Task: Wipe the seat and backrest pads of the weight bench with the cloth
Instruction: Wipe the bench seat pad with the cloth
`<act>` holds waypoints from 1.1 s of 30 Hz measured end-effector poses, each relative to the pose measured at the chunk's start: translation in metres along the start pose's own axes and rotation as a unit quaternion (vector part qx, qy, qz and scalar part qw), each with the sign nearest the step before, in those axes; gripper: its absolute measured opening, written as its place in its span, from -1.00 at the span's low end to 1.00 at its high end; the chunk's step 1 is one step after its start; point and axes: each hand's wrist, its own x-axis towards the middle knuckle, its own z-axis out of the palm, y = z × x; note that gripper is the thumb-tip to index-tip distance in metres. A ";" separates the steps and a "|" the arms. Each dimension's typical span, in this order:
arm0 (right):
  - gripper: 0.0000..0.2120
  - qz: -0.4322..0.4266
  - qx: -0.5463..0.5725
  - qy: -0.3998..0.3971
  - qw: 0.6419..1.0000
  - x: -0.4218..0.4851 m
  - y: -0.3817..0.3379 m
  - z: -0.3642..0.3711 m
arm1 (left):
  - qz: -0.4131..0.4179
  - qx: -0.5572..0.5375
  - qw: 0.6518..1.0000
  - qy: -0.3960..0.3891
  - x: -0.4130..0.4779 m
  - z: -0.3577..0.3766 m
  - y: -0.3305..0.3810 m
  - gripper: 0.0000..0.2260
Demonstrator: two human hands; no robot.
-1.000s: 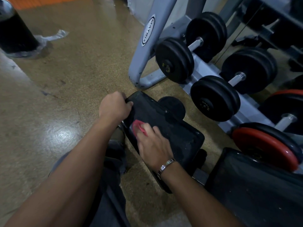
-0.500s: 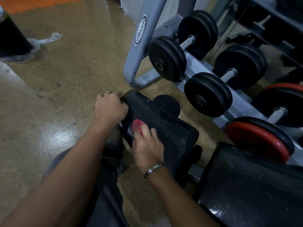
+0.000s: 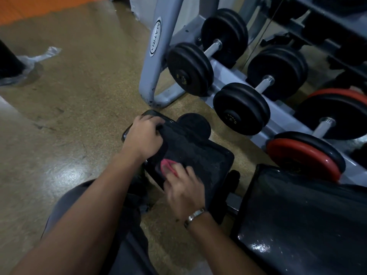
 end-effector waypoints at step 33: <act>-0.54 0.102 0.036 0.038 0.993 -0.047 0.029 0.004 | -0.056 0.038 0.997 -0.037 -0.003 0.013 0.011 -0.52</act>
